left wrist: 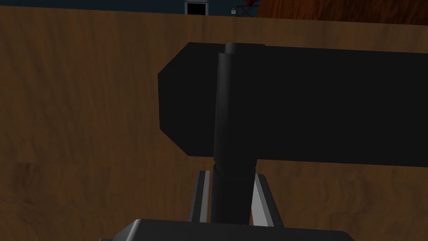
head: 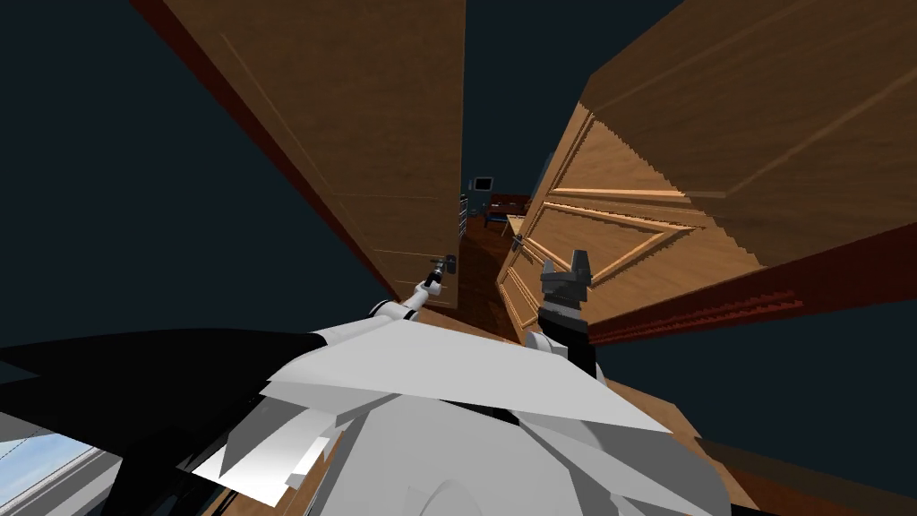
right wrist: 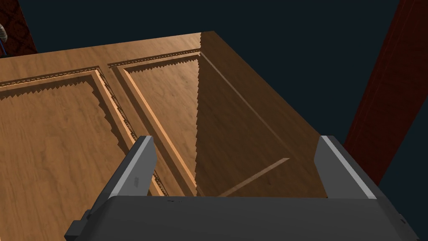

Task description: Push the door open

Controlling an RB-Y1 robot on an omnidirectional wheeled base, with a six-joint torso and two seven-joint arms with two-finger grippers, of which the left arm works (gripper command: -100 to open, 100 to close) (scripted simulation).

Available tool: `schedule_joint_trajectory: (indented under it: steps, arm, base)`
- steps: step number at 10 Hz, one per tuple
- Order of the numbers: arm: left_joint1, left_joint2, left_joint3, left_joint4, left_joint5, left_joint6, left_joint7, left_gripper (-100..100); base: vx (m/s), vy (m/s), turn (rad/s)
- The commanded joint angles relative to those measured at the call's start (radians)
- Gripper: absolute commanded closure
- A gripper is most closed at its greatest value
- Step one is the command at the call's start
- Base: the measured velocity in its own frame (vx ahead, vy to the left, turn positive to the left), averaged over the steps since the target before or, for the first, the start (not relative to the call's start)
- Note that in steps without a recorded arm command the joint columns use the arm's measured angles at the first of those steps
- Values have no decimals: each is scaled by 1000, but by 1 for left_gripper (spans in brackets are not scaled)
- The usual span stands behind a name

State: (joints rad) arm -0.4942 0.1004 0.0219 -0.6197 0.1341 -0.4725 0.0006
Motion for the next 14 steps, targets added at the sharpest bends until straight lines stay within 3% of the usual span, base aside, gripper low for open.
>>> schedule_joint_trajectory:
  steps: [1, 2, 14]
  arm:
    - [8, 16, 25, -14, 7, 9, -9, 100]
    - [8, 16, 25, -14, 7, 9, -9, 100]
    - [21, 83, 168, 7, 51, -1, -52, 100]
  base:
    - [168, -107, 72]
    - [129, -74, 46]
    - [176, -122, 80]
